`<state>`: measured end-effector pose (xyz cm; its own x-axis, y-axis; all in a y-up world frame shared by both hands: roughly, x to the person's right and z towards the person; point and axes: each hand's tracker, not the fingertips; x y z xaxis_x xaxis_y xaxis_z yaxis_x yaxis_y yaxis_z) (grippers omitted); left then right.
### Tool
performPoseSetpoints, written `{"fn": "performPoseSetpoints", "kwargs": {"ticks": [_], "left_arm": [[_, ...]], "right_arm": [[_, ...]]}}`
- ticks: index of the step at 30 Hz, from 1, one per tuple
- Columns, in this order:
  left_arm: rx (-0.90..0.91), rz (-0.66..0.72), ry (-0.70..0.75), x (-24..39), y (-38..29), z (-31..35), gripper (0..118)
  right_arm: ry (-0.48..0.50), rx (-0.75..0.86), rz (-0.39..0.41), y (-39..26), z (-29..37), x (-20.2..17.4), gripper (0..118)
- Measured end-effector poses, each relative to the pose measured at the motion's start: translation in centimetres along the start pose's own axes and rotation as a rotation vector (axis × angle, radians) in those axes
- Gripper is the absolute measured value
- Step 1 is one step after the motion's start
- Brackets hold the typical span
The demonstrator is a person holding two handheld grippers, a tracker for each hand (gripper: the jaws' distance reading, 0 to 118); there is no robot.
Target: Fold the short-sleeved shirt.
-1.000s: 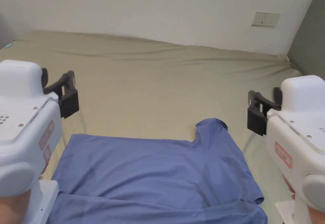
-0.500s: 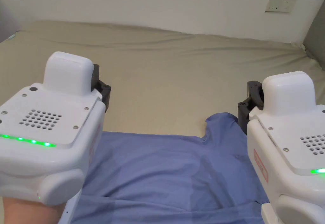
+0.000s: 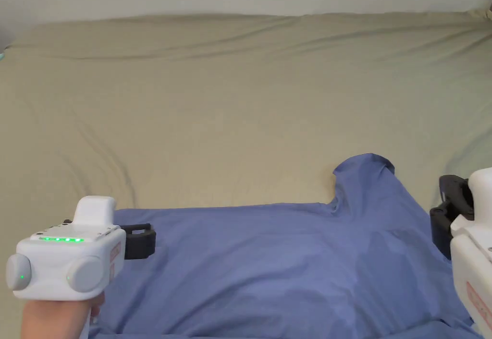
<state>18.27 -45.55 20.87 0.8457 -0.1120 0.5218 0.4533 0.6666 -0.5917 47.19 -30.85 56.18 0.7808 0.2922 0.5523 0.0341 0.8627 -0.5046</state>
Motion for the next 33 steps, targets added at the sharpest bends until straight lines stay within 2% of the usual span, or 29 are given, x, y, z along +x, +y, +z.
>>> {"fn": "performPoseSetpoints", "kwargs": {"ticks": [5, 7, 10, 11, 12, 13, 14, 16, 19, 23, 27, 29, 30, 31, 33], "left_arm": [[-0.067, -0.023, 0.041, -1.0, 2.1, -6.6, 110], [-0.078, -0.024, 0.040, -0.9, 2.6, -8.2, 98], [-0.133, -0.026, -0.007, -0.3, 2.7, -8.9, 66], [-0.121, -0.004, -0.036, 0.0, 2.7, -8.4, 51], [-0.100, 0.000, -0.036, 0.5, 2.8, -8.0, 22], [-0.106, -0.051, -0.081, 1.1, 2.9, -7.4, 2], [-0.106, -0.120, -0.096, 2.2, 2.9, -7.1, 2], [-0.109, -0.190, -0.015, 3.0, 3.0, -6.8, 2], [-0.056, -0.082, -0.029, 1.7, 3.4, -4.9, 2], [0.062, -0.119, -0.048, 1.5, 3.7, -0.4, 2], [0.165, -0.126, -0.095, 1.6, 3.5, 4.7, 2], [0.196, -0.142, -0.102, 1.5, 3.2, 6.8, 2], [0.205, -0.150, -0.103, 1.5, 3.0, 7.6, 2], [0.208, -0.166, -0.100, 1.5, 2.8, 8.3, 2], [0.212, -0.190, -0.082, 1.6, 2.4, 9.0, 2]], "right_arm": [[-0.023, -0.064, -0.007, -0.9, -1.7, 1.3, 2], [-0.033, -0.080, -0.006, -1.0, -2.0, 1.5, 2], [-0.041, -0.102, 0.006, -1.2, -2.5, 1.7, 2], [-0.039, -0.109, 0.007, -1.3, -2.6, 1.8, 2], [-0.038, -0.112, 0.009, -1.3, -2.7, 1.8, 2], [-0.039, -0.115, 0.012, -1.4, -2.8, 1.8, 2], [-0.039, -0.117, 0.015, -1.4, -3.0, 1.7, 2], [-0.030, -0.125, 0.015, -1.3, -3.4, 1.8, 2], [-0.021, -0.133, 0.016, -1.1, -3.9, 2.0, 2], [0.000, -0.147, 0.014, -0.5, -5.2, 2.9, 2], [0.106, -0.265, -0.026, -0.7, -9.4, 4.0, 3], [0.214, -0.376, -0.057, -1.7, -12.6, 4.5, 5], [0.225, -0.413, -0.065, -2.4, -13.9, 4.5, 15], [0.221, -0.466, -0.058, -3.3, -15.2, 4.4, 34], [0.184, -0.558, -0.018, -5.1, -18.1, 4.0, 100]]}}
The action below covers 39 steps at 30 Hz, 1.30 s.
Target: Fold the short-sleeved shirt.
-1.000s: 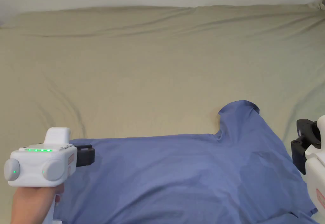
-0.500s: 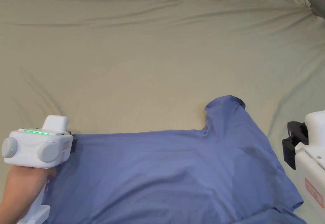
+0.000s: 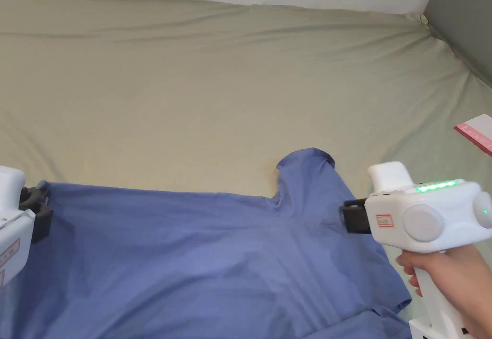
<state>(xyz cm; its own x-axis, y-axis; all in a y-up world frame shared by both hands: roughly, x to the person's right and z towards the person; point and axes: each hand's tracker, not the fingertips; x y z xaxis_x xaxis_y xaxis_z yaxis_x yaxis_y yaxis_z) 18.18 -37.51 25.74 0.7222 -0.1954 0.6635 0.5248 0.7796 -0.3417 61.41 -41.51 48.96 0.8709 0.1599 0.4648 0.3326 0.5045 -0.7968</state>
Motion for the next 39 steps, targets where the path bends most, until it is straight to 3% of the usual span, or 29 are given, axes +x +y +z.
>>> {"fn": "performPoseSetpoints", "kwargs": {"ticks": [1, 7, 9, 10, 11, 12, 13, 14, 15, 16, 18, 23, 31, 39], "left_arm": [[0.001, -0.006, -0.002, 0.0, -0.2, 0.4, 2], [0.010, 0.011, 0.000, 0.0, -2.1, 2.2, 2], [-0.015, 0.005, 0.016, 0.3, -2.7, 1.8, 2], [-0.020, 0.004, 0.022, 0.2, -3.0, 1.7, 2], [-0.032, 0.002, 0.029, 0.1, -3.2, 1.5, 2], [-0.038, 0.010, 0.025, 0.2, -3.3, 1.4, 2], [-0.040, 0.016, 0.024, 0.1, -3.4, 1.3, 2], [-0.043, 0.015, 0.026, 0.1, -3.5, 1.2, 2], [-0.042, 0.007, 0.035, 0.0, -3.5, 1.2, 2], [-0.040, 0.002, 0.039, 0.1, -3.3, 1.3, 2], [-0.034, 0.008, 0.042, -0.3, -2.8, 1.5, 2], [-0.006, 0.040, 0.054, -1.3, -1.3, 3.5, 2], [-0.053, 0.029, 0.052, -2.8, -2.5, 7.1, 2], [-0.136, -0.048, 0.037, -1.9, -6.8, 10.7, 2]], "right_arm": [[-0.002, -0.010, -0.002, -0.2, -1.7, 0.1, 109], [-0.079, -0.062, -0.100, -0.3, -7.6, 1.5, 109], [-0.047, -0.084, -0.109, -0.1, -8.6, 1.9, 103], [-0.035, -0.094, -0.112, -0.2, -8.9, 1.8, 93], [-0.026, -0.102, -0.110, -0.2, -9.0, 1.7, 73], [-0.023, -0.104, -0.093, -0.3, -9.0, 1.5, 44], [0.017, -0.077, -0.064, -0.4, -8.6, 1.1, 28], [0.058, -0.053, -0.057, -0.4, -8.0, 0.8, 20], [0.036, -0.054, -0.033, -0.3, -7.5, 0.1, 20], [0.020, -0.045, 0.007, -0.3, -7.0, -0.5, 10], [0.014, -0.036, 0.035, 0.2, -5.6, -0.9, 10], [0.050, 0.033, 0.002, 0.6, 0.5, 0.8, 10], [0.094, 0.112, 0.062, -2.5, 10.6, 2.2, 10], [0.121, 0.020, 0.219, -8.7, 14.8, 0.6, 10]]}}
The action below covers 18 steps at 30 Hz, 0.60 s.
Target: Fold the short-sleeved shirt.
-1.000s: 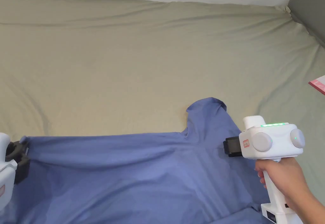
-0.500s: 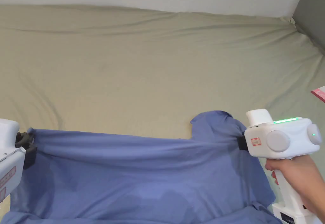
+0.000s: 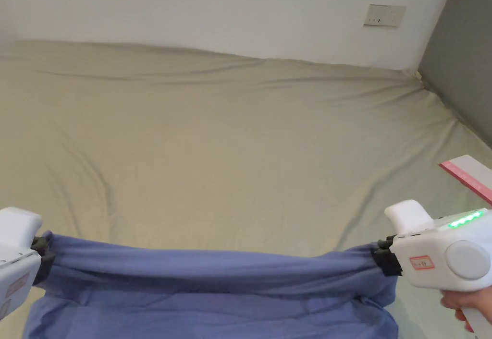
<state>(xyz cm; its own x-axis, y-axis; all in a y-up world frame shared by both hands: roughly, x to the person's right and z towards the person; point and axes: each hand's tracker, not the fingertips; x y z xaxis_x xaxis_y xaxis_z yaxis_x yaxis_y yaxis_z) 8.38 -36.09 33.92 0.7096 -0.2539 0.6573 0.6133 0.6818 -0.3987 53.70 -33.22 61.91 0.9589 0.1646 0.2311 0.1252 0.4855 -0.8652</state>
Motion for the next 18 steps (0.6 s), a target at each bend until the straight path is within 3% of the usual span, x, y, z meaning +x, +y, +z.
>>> {"fn": "performPoseSetpoints", "kwargs": {"ticks": [10, 18], "left_arm": [[-0.212, -0.118, -0.078, 1.9, -7.2, -0.6, 2], [-0.326, -0.166, -0.121, 2.7, -10.2, -3.1, 2]], "right_arm": [[0.052, -0.195, 0.072, -7.4, -2.6, -2.7, 10], [0.132, -0.370, 0.037, -10.3, -6.5, -3.4, 10]]}}
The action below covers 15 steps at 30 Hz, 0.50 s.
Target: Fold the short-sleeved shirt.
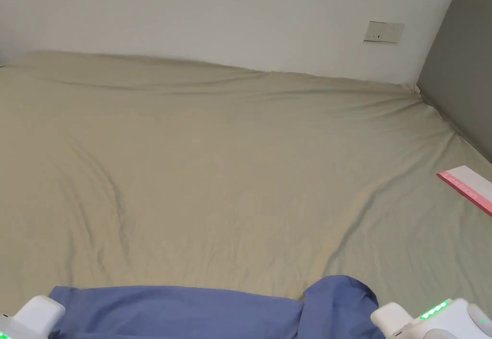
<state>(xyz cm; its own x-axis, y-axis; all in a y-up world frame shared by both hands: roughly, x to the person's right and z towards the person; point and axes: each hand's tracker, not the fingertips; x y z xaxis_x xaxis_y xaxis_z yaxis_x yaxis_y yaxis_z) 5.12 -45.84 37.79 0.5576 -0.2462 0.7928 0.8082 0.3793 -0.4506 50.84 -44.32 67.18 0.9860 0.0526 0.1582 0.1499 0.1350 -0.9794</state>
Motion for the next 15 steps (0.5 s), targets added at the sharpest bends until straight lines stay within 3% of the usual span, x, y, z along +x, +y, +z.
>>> {"fn": "performPoseSetpoints", "kwargs": {"ticks": [8, 11, 13, 14, 15], "left_arm": [[-0.086, -0.019, -0.043, 0.2, -0.5, -2.5, 2], [-0.089, -0.028, -0.032, 0.8, -0.4, -2.8, 2], [-0.086, -0.043, -0.022, 0.9, -0.2, -2.5, 14], [-0.080, -0.044, -0.016, 0.8, -0.1, -2.2, 30], [-0.062, -0.040, 0.000, 0.6, 0.0, -1.8, 66]], "right_arm": [[0.020, -0.050, -0.031, 0.4, -3.7, 0.4, 10], [0.010, -0.057, -0.027, 0.8, -2.8, -1.6, 16], [0.006, -0.056, -0.014, 0.9, -2.4, -1.1, 41], [0.001, -0.045, -0.003, 1.0, -1.8, -0.7, 61], [-0.010, -0.027, -0.001, 1.1, -1.1, -0.6, 93]]}}
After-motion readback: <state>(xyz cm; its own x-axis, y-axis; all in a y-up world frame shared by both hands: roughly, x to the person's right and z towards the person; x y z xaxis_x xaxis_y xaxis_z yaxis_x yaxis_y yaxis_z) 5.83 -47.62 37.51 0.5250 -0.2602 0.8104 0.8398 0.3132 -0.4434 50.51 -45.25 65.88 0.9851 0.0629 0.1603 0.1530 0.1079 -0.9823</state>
